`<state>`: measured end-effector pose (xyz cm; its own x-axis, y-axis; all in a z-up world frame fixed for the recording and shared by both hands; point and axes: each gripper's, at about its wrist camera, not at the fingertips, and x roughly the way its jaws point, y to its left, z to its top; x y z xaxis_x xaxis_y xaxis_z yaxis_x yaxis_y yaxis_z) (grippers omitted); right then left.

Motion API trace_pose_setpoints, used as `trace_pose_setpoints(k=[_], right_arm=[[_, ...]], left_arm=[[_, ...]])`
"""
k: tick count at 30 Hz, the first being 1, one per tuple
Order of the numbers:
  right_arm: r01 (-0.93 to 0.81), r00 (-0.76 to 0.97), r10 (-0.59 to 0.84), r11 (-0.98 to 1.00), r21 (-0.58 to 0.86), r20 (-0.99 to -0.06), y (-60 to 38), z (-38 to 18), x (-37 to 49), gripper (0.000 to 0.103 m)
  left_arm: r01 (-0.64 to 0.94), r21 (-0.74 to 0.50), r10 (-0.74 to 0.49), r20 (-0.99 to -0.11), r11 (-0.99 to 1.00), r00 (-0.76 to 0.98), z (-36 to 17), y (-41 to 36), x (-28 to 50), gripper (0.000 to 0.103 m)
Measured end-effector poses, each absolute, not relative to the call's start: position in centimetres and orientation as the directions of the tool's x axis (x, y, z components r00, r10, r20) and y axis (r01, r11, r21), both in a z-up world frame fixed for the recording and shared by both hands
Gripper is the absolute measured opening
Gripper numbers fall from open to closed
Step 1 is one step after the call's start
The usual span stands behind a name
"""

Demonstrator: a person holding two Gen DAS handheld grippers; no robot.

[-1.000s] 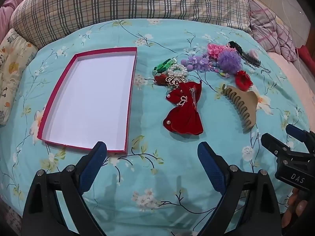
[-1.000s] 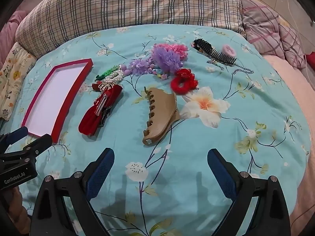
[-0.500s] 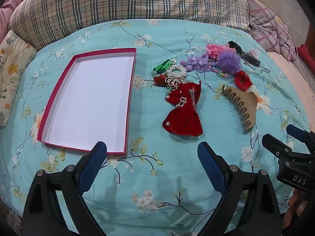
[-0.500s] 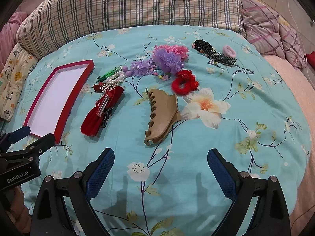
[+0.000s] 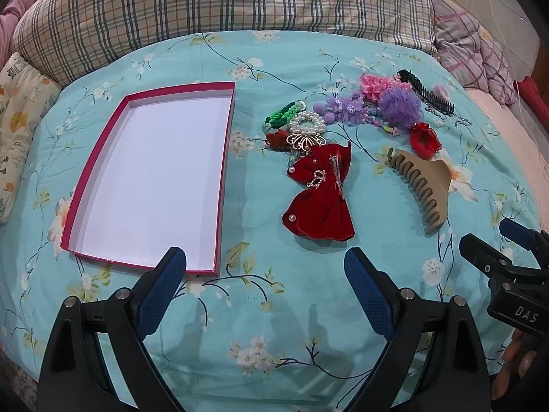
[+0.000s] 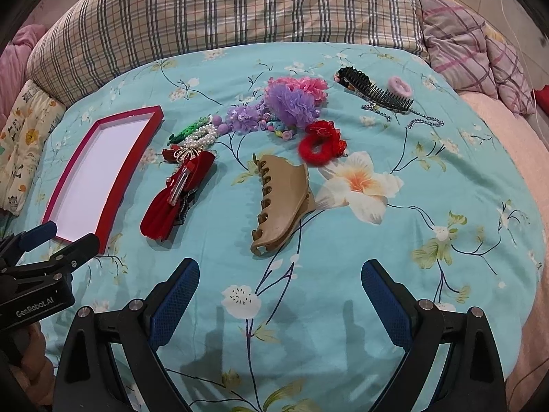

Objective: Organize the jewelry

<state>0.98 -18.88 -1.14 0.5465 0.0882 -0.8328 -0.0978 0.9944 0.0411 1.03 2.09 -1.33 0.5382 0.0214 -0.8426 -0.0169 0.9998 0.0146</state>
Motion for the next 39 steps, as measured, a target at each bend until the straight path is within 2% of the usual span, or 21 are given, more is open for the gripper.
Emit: trace_pose_setpoints(k=[10, 16, 32, 35, 37, 38, 39], right_arm=[[-0.09, 0.543, 0.143, 0.99, 0.112, -0.827, -19.6, -1.5, 2.0, 0.096], [-0.07, 0.529, 0.172, 0.985, 0.159, -0.831, -20.2, -2.5, 4.1, 0.095], [-0.058, 0.504, 0.183, 0.982, 0.179, -0.844, -21.6, -5.1, 9.2, 0.094], [-0.053, 0.494, 0.181, 0.983, 0.178, -0.851, -21.7, -5.3, 9.7, 0.091], [-0.047, 0.484, 0.181, 0.982, 0.18, -0.856, -21.9, -5.6, 10.0, 0.085], [-0.049, 0.481, 0.186, 0.981, 0.185, -0.857, -22.0, -5.7, 10.1, 0.084], [-0.05, 0.477, 0.193, 0.98, 0.192, -0.857, -22.0, -5.8, 10.2, 0.084]], left_arm=[[0.001, -0.008, -0.008, -0.85, 1.0, 0.527, -1.8, 2.1, 2.4, 0.095], [0.019, -0.063, -0.064, -0.861, 0.998, 0.505, -2.4, 2.2, 4.2, 0.095], [0.097, -0.144, -0.172, -0.897, 0.985, 0.406, -5.8, 0.6, 9.9, 0.095], [0.102, -0.157, -0.184, -0.902, 0.982, 0.391, -6.5, 0.5, 10.7, 0.095], [0.105, -0.175, -0.202, -0.902, 0.979, 0.38, -7.0, 0.5, 11.2, 0.094], [0.104, -0.189, -0.214, -0.901, 0.977, 0.377, -7.3, 0.6, 11.3, 0.092], [0.103, -0.197, -0.221, -0.901, 0.975, 0.374, -7.5, 0.7, 11.3, 0.085]])
